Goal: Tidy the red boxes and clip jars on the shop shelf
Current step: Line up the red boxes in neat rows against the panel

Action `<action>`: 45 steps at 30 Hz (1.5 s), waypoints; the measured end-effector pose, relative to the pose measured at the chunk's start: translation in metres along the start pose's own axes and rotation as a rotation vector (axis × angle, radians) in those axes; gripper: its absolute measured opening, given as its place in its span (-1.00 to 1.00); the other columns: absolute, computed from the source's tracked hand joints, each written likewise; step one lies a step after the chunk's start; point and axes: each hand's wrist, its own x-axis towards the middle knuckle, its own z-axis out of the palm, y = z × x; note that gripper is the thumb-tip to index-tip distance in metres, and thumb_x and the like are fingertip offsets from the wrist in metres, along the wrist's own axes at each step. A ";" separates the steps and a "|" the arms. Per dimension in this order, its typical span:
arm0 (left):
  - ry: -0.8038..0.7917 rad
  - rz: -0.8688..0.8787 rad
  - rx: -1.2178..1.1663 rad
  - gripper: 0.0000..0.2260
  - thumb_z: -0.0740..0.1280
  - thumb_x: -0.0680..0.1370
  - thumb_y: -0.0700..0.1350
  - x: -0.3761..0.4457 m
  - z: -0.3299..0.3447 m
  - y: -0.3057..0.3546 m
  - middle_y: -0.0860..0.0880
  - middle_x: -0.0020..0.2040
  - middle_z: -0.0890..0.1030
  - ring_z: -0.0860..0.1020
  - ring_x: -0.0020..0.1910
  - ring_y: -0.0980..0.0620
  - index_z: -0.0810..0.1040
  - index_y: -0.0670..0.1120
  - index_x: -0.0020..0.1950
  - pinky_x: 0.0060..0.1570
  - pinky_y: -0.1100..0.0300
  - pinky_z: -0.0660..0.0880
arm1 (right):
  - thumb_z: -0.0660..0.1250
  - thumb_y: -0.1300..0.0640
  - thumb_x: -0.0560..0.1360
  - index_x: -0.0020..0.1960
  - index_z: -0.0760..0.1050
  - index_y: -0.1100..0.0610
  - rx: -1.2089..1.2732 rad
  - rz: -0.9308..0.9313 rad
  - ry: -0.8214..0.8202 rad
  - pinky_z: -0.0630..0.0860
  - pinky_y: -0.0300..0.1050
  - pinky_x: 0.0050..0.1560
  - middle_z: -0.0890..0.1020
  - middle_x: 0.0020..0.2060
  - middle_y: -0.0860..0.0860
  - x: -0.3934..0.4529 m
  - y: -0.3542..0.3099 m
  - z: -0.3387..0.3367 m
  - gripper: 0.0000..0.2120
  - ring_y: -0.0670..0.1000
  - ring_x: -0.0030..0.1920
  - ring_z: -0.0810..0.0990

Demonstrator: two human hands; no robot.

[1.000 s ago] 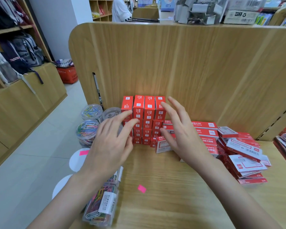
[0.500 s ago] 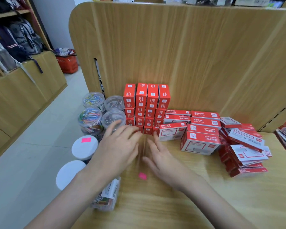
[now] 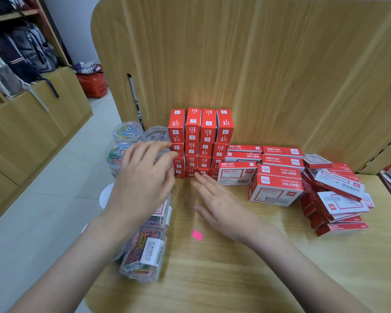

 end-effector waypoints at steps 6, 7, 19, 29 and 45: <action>-0.103 -0.115 -0.072 -0.61 0.09 0.46 0.04 0.013 0.002 -0.012 -0.02 0.05 0.60 0.47 0.11 -0.11 0.62 -0.09 0.07 0.18 0.09 0.16 | 0.09 0.01 0.60 0.50 -0.01 0.11 0.022 -0.003 -0.055 -0.03 -0.11 0.48 0.00 0.51 0.02 0.007 0.000 -0.004 -0.46 -0.03 0.50 -0.02; -0.129 -0.134 -0.080 -0.57 0.07 0.46 0.07 0.014 0.002 -0.012 -0.02 0.07 0.59 0.45 0.14 -0.11 0.61 -0.08 0.10 0.19 0.09 0.15 | 0.10 0.01 0.59 0.50 0.01 0.10 0.028 -0.029 -0.071 -0.03 -0.12 0.48 0.03 0.51 0.01 0.009 -0.001 -0.005 -0.46 -0.02 0.49 0.01; -0.193 -0.164 -0.165 -0.53 0.05 0.45 0.10 0.017 0.008 -0.012 -0.02 0.20 0.52 0.36 0.24 -0.10 0.54 -0.04 0.22 0.25 0.05 0.12 | 0.26 0.15 0.47 0.47 0.10 0.09 -0.060 -0.113 -0.071 0.23 0.03 0.37 0.15 0.48 0.00 0.027 0.003 -0.010 -0.38 0.06 0.36 0.20; -0.208 -0.158 -0.191 -0.46 0.00 0.40 0.14 0.020 0.006 -0.013 0.03 0.19 0.54 0.35 0.25 -0.08 0.55 -0.02 0.21 0.25 0.01 0.14 | 0.20 0.26 0.44 0.46 0.13 0.09 -0.005 -0.082 0.060 0.35 -0.06 0.27 0.17 0.48 -0.05 0.027 -0.002 -0.024 -0.39 0.06 0.29 0.25; -0.144 -0.208 -0.445 -0.77 0.28 0.50 -0.13 0.028 0.004 -0.006 -0.08 0.44 0.26 0.33 0.34 0.05 0.54 -0.07 0.14 0.30 0.01 0.28 | 0.37 0.25 0.44 0.43 0.21 -0.04 0.190 0.161 0.671 0.29 -0.23 0.26 0.24 0.36 0.12 0.014 0.014 -0.069 -0.35 -0.05 0.24 0.34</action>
